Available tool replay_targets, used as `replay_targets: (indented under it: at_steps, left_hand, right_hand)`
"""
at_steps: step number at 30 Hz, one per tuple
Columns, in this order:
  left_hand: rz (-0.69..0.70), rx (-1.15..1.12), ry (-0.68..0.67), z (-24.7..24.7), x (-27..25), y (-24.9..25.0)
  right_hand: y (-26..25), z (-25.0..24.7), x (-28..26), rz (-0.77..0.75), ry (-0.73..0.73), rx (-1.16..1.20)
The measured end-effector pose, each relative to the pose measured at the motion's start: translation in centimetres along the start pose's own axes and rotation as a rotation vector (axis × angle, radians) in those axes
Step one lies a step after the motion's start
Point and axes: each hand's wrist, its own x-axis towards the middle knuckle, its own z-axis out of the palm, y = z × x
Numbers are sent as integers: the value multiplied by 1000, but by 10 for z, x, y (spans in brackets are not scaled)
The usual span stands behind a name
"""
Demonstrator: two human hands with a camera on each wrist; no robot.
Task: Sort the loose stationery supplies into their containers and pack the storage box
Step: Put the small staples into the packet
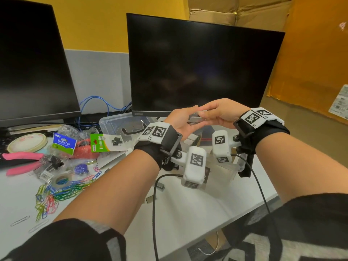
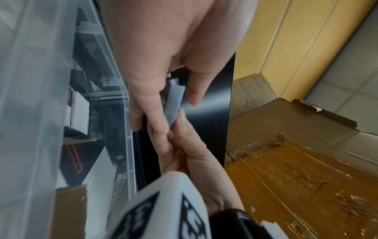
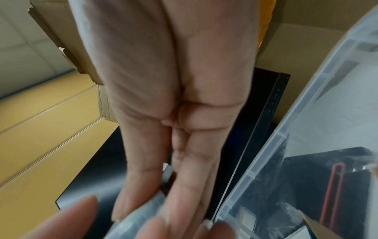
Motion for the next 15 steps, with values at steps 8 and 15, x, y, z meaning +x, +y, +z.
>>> replay_targets:
  at_steps: [8, 15]
  left_hand:
    - [-51, 150, 170, -29, 11, -1]
    - [-60, 166, 206, -30, 12, -2]
  right_hand:
    - [-3, -9, 0, 229, -46, -210]
    - [-27, 17, 8, 415, -167, -818]
